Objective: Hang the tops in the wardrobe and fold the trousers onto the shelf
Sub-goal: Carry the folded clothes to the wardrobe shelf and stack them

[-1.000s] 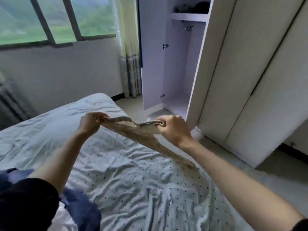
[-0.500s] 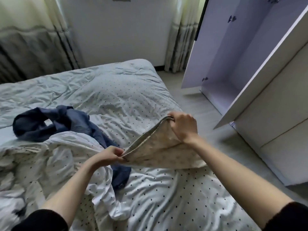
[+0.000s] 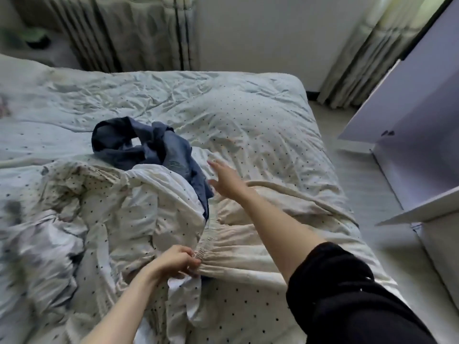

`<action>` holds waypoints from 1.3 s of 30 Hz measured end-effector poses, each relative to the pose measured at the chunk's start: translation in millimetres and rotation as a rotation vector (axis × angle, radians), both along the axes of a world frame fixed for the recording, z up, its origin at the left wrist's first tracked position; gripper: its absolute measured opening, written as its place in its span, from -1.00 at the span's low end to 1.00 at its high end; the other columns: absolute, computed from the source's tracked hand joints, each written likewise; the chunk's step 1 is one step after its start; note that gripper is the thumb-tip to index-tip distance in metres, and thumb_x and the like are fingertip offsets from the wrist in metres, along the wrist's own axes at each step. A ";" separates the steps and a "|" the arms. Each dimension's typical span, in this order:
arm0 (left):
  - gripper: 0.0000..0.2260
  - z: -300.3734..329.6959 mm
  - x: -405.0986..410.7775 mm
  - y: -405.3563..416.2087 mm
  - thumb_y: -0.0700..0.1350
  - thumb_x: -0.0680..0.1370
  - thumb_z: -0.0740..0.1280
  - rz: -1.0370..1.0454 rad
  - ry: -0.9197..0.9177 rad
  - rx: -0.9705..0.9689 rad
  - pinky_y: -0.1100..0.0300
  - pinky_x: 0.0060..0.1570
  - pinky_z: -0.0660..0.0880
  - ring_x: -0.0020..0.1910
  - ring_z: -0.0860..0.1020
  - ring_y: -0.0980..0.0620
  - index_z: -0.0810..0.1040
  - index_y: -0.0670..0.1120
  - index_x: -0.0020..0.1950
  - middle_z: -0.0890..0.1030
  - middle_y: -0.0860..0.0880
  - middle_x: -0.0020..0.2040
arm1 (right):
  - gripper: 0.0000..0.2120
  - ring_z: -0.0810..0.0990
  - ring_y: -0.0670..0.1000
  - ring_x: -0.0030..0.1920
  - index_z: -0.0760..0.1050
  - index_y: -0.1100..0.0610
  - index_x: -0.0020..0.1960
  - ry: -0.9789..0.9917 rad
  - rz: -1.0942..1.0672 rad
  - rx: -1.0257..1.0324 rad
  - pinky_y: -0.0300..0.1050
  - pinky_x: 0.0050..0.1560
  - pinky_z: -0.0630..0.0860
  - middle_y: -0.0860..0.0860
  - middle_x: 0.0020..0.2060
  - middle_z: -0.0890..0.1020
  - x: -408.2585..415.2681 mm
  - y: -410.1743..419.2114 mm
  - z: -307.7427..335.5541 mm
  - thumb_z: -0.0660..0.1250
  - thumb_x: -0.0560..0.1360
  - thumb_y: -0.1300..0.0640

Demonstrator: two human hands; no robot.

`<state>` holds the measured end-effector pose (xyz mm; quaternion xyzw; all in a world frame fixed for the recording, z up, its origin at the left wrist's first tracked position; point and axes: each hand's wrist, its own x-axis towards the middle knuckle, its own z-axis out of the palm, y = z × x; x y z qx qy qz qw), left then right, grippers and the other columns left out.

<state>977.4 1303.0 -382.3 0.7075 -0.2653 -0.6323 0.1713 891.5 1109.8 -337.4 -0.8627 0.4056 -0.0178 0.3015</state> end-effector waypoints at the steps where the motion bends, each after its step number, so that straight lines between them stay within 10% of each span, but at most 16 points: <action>1: -0.89 -10.9 0.2 4.1 -0.29 0.52 0.31 0.014 -0.011 0.043 0.35 -0.50 0.30 -0.38 0.60 0.09 0.50 -0.12 -0.18 0.56 -0.05 -0.33 | -0.48 0.27 0.10 0.44 0.19 0.11 0.49 0.006 0.002 0.056 -0.03 0.36 0.25 0.07 0.47 0.25 -6.6 11.3 -17.3 0.24 0.57 0.17; 11: -0.84 -68.1 -30.0 7.4 -0.31 0.49 0.30 0.083 -0.211 0.145 0.25 -0.52 0.26 -0.47 0.35 0.03 0.45 -0.12 -0.26 0.42 -0.08 -0.40 | -0.50 0.20 0.06 0.48 0.18 0.10 0.50 0.323 -0.155 0.148 -0.07 0.39 0.20 0.07 0.51 0.17 -180.7 80.4 -134.0 0.15 0.61 0.02; 16: -0.60 -69.7 -82.2 10.7 -0.18 0.52 0.21 0.033 -0.752 0.017 -0.03 0.19 0.36 0.24 0.44 -0.17 0.31 -0.13 0.36 0.44 -0.15 0.29 | -0.54 0.23 0.07 0.46 0.21 0.05 0.48 0.326 -0.131 0.160 -0.02 0.39 0.25 0.08 0.50 0.19 -234.2 88.1 -150.6 0.17 0.60 0.03; 24: -0.64 -73.2 -121.4 -128.7 -0.32 0.52 0.20 -0.243 -1.065 -0.551 -0.03 0.17 0.31 0.25 0.40 -0.14 0.44 -0.17 0.32 0.46 -0.15 0.28 | -0.60 0.32 0.06 0.39 0.32 0.09 0.41 0.221 -0.441 -0.168 0.08 0.36 0.20 0.05 0.39 0.39 -287.2 -39.8 -164.0 0.16 0.58 0.12; 31: -0.47 -116.6 -177.8 -263.4 -0.28 0.56 0.15 -0.544 -1.146 -0.646 -0.04 0.39 0.04 0.49 0.11 -0.05 0.14 -0.03 0.51 0.16 -0.09 0.51 | -0.53 0.31 0.10 0.35 0.24 0.08 0.40 0.552 -0.481 -0.155 0.14 0.32 0.20 0.06 0.34 0.37 -351.3 -142.0 -209.2 0.20 0.51 0.20; 39: -0.82 -129.8 -179.0 -318.2 -0.25 0.53 0.24 -0.395 -1.154 -0.700 0.06 0.01 0.26 -0.04 0.56 -0.10 0.58 -0.10 0.05 0.64 -0.08 -0.01 | -0.77 0.52 0.15 0.08 0.56 0.04 -0.02 0.597 -0.225 -0.086 -0.05 -0.02 0.38 0.08 0.04 0.59 -379.0 -220.6 -218.7 0.20 0.45 0.25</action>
